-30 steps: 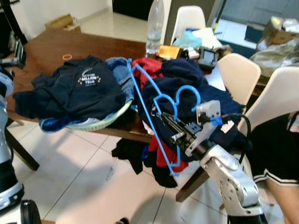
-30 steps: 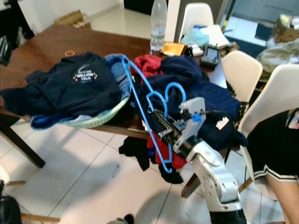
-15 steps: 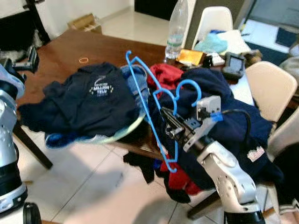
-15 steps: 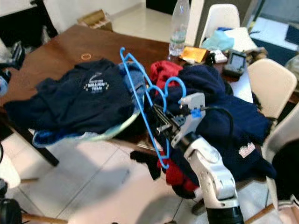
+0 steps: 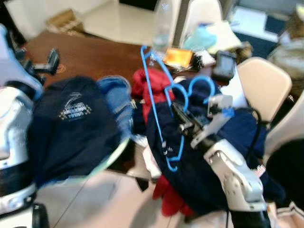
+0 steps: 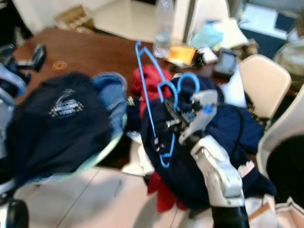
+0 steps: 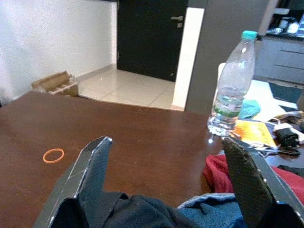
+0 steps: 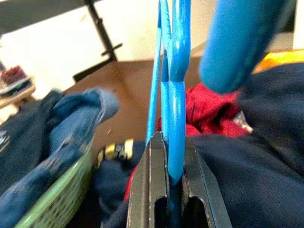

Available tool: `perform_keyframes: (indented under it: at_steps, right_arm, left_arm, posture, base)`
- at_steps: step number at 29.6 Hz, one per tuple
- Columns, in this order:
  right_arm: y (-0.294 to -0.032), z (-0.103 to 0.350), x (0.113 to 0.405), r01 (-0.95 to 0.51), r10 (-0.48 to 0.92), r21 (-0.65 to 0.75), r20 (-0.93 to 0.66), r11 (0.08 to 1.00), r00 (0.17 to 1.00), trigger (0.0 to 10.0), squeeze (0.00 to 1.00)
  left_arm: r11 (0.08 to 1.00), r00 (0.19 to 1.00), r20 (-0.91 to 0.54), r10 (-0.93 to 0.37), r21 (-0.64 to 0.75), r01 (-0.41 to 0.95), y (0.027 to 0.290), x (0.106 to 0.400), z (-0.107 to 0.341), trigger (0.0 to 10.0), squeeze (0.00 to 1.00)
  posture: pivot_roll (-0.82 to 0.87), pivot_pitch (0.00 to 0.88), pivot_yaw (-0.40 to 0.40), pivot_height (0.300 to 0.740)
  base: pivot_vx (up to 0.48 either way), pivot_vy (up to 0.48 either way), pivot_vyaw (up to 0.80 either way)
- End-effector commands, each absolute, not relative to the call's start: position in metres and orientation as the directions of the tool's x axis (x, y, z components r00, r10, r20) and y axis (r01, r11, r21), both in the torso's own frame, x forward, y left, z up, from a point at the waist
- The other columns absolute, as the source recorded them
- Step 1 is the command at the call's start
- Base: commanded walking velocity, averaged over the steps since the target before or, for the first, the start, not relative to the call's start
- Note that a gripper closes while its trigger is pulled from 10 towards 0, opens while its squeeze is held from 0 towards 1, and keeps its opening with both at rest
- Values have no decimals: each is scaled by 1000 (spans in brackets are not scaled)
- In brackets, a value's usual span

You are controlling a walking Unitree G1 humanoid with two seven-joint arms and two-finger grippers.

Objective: Hang hanger

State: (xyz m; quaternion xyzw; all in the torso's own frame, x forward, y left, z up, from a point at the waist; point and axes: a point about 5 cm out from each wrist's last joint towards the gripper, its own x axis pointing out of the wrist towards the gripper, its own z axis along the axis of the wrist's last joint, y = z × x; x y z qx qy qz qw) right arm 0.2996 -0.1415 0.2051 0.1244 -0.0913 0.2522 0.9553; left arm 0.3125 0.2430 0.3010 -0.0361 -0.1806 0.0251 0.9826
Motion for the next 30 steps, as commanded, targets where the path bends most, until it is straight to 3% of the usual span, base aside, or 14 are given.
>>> perform_keyframes:
  at_steps: [1, 8, 19, 26, 30]
  right_arm:
    - [-145, 201, 298, -480, 436, 200, 227, 854, 871, 10000, 0]
    - [-146, 202, 299, -484, 443, 185, 222, 856, 869, 10000, 0]
    - [-147, 202, 299, -482, 448, 165, 205, 860, 870, 10000, 0]
    - [-149, 202, 298, -476, 445, 156, 200, 865, 873, 10000, 0]
    - [-152, 202, 297, -471, 442, 147, 190, 870, 877, 10000, 0]
  left_arm:
    - [984, 943, 296, 153, -130, -119, 259, 308, 287, 10000, 0]
    - [905, 911, 172, 374, -281, -319, 289, 302, 262, 10000, 0]
    - [800, 863, 43, 503, -401, -446, 315, 300, 240, 10000, 0]
    - [757, 852, 7, 524, -463, -462, 332, 307, 238, 10000, 0]
    - [791, 881, 119, 457, -506, -342, 330, 319, 272, 10000, 0]
  posture:
    - [124, 169, -37, 740]
    - [125, 166, -41, 740]
    - [113, 163, -43, 740]
    - [103, 171, -48, 740]
    - [89, 178, -51, 740]
  base:
    - [0, 0, 0]
    - [0, 0, 0]
    - [0, 0, 0]
    - [0, 0, 0]
    - [0, 0, 0]
